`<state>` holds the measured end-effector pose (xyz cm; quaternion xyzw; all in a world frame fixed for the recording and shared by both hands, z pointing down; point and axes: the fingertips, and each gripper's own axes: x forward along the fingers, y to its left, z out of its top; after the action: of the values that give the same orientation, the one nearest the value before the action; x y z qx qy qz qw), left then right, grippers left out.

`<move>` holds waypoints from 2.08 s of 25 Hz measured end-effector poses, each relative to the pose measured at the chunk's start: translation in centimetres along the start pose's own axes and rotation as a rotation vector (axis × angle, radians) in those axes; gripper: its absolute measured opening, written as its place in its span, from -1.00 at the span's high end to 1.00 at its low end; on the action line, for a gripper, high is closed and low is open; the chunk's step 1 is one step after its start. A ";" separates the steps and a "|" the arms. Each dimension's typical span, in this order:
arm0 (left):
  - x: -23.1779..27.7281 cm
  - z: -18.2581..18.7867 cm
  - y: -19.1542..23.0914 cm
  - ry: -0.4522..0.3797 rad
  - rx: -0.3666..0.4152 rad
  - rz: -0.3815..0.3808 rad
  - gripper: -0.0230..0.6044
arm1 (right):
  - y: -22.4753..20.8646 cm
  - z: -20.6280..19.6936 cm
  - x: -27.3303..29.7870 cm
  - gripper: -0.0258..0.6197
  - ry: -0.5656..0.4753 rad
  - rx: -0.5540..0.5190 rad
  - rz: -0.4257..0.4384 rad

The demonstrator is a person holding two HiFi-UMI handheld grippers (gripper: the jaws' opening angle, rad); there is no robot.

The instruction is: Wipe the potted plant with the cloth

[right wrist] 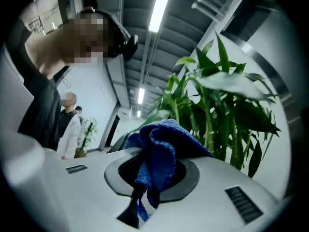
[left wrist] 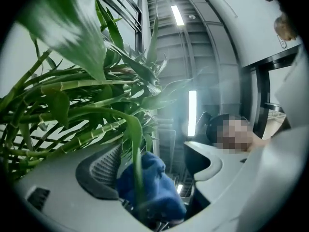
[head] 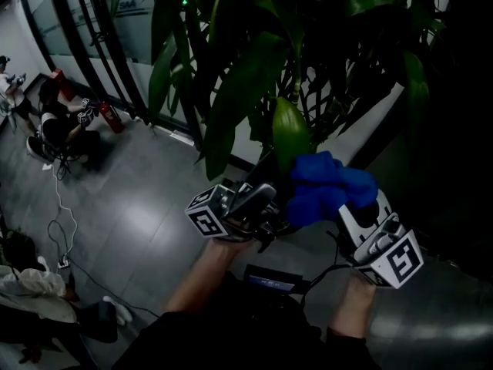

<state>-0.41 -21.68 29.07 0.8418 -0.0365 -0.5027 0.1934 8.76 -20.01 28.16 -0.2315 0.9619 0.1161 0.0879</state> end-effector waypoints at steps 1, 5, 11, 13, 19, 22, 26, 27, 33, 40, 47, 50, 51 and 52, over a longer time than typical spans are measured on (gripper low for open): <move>-0.3 -0.1 0.2 0.001 -0.004 0.007 -0.37 | -0.9 1.9 -0.4 0.70 -0.076 -0.006 -0.030; -0.9 -0.3 0.1 -0.006 -0.010 0.014 -0.37 | -1.9 5.9 -1.3 0.70 -0.205 -0.070 -0.085; -1.2 -0.4 -0.9 -0.022 -0.003 0.000 -0.37 | 1.7 5.9 2.2 0.70 -0.143 -0.200 0.023; -1.1 -0.6 -1.4 -0.022 -0.009 -0.014 -0.37 | 2.1 4.5 3.7 0.70 -0.076 -0.252 0.038; -0.8 -1.0 -2.2 -0.032 -0.047 -0.049 -0.37 | 2.6 -2.4 5.2 0.70 0.139 -0.225 0.061; -1.0 -1.0 -2.2 -0.039 -0.057 -0.047 -0.37 | 3.7 -4.4 4.7 0.70 0.199 -0.229 0.079; -0.9 -1.0 -2.2 -0.039 -0.052 -0.041 -0.37 | 5.3 -6.2 3.9 0.70 0.248 -0.232 0.115; -0.9 -1.0 -2.2 -0.036 -0.048 -0.042 -0.37 | 5.6 -6.5 3.7 0.70 0.255 -0.226 0.120; -1.0 -1.5 -1.8 -0.008 -0.042 -0.039 -0.37 | 6.7 -8.6 2.1 0.70 0.311 -0.196 0.140; -2.4 -2.4 -0.7 -0.004 -0.061 -0.003 -0.37 | 6.2 -9.8 -0.9 0.70 0.324 -0.034 0.143; -3.6 -2.6 0.1 -0.013 -0.070 0.029 -0.37 | 3.2 -2.6 -2.8 0.70 -0.002 0.028 0.100; -3.6 -2.4 0.1 -0.019 -0.068 0.027 -0.37 | 1.4 2.2 -2.8 0.70 -0.183 -0.001 0.012; -3.5 -2.4 0.0 -0.021 -0.067 0.024 -0.37 | 1.3 3.6 -2.5 0.70 -0.228 -0.014 -0.002; -3.4 -2.3 -0.2 -0.022 -0.066 0.021 -0.37 | 1.4 4.4 -2.1 0.70 -0.249 -0.039 -0.005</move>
<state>-0.11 -19.95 32.82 0.8289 -0.0306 -0.5108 0.2260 10.44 -16.74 24.65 -0.2195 0.9404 0.1624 0.2027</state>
